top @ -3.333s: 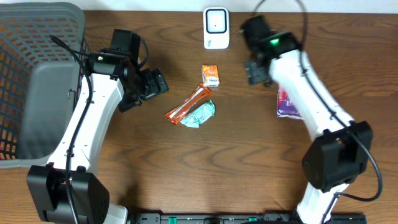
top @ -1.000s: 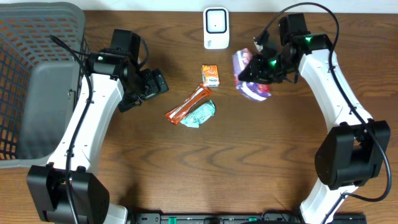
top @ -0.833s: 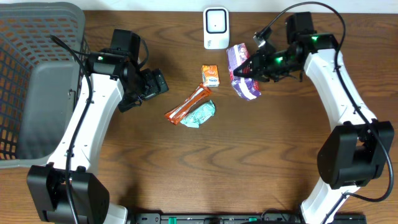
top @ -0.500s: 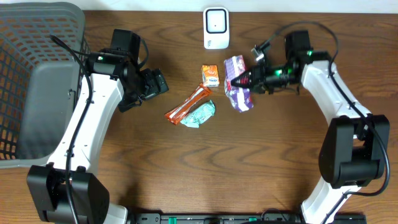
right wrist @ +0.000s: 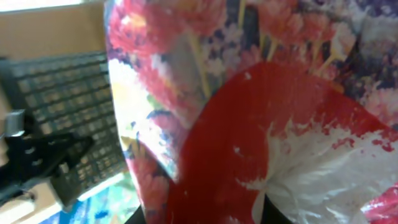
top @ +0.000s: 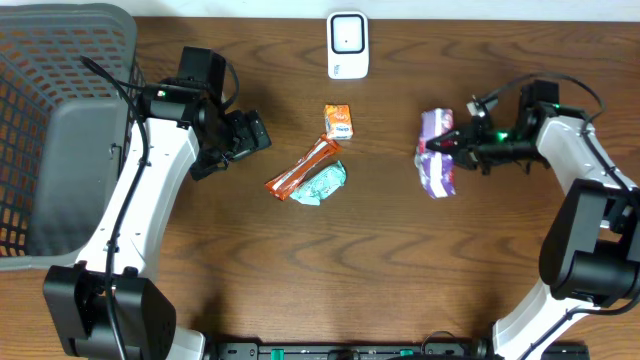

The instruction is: Scan the item barcode

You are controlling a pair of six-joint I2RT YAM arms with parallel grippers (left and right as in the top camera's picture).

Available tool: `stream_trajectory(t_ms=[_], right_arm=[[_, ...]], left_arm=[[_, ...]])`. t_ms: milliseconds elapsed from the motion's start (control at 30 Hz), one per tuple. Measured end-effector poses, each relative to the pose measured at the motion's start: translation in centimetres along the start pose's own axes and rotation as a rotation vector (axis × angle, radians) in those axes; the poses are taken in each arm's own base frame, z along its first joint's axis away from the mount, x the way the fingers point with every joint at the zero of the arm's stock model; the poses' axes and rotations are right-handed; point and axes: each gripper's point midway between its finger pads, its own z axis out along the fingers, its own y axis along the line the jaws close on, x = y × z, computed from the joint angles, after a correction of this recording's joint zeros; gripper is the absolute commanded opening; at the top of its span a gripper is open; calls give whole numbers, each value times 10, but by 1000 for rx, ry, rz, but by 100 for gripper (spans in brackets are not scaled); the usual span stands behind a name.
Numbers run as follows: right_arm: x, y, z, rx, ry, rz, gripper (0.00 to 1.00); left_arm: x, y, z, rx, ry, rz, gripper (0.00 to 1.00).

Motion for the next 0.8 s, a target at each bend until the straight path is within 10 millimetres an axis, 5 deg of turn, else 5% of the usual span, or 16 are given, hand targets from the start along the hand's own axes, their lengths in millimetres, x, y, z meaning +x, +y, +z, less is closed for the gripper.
stream_trajectory(t_ms=[200,367,667,800], right_arm=[[-3,-15,-15,25,-26,45,1],[-8,20,-14,-162,-26,-39,1],[32,97,54,-315,145,-311,1],[51,106,78,-302,212,-331,1]], left_arm=[[0,0,0,0,0,0,98],[0,0,0,0,-1,0,98],[0,0,0,0,-1,0,98],[0,0,0,0,0,0,98]])
